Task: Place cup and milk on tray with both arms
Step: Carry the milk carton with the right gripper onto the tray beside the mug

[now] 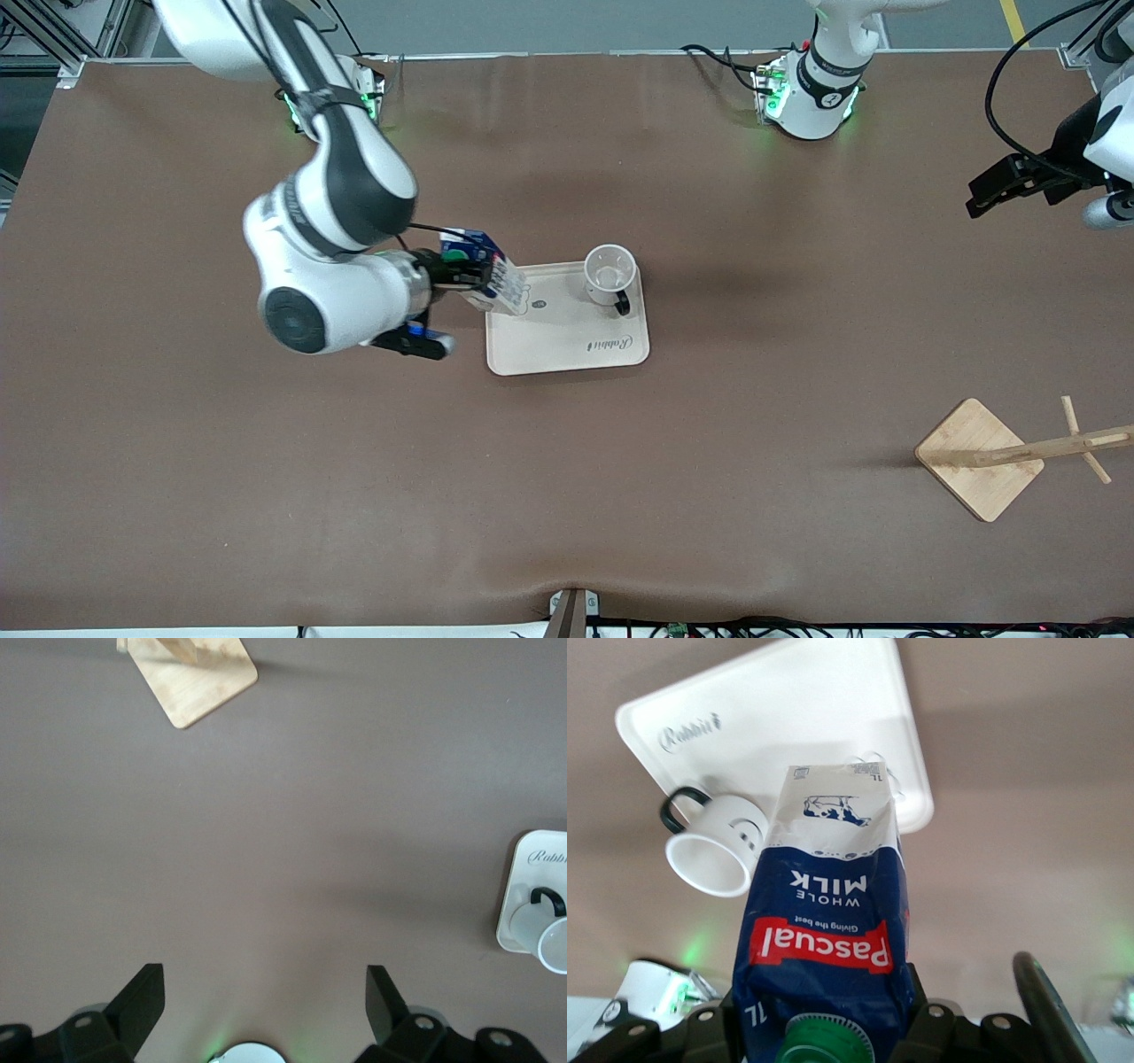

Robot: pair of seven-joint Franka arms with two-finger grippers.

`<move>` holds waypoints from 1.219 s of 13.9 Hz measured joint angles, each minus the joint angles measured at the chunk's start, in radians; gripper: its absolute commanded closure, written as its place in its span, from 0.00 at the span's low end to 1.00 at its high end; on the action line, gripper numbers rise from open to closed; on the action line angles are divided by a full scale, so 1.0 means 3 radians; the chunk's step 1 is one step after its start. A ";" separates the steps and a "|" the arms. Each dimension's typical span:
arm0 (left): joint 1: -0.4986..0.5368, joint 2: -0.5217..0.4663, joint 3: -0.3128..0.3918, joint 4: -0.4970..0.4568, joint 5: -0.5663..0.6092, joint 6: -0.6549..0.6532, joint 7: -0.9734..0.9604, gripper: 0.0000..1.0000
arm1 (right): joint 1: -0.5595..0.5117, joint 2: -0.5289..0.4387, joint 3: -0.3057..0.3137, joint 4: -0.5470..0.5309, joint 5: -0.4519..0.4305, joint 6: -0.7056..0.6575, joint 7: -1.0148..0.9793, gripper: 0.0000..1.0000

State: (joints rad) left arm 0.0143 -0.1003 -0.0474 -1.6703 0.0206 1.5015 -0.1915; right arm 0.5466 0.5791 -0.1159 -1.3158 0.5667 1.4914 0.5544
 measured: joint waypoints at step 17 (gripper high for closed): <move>0.0131 0.0001 -0.0001 0.0061 -0.0015 -0.0167 -0.0004 0.00 | 0.0247 0.0303 -0.0018 0.0043 -0.0433 0.0246 -0.0446 0.63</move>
State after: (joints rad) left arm 0.0537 -0.0998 -0.0478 -1.6521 0.0161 1.4513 -0.1927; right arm 0.6206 0.6700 -0.1212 -1.3028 0.4369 1.5652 0.4206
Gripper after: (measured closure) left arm 0.000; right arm 0.344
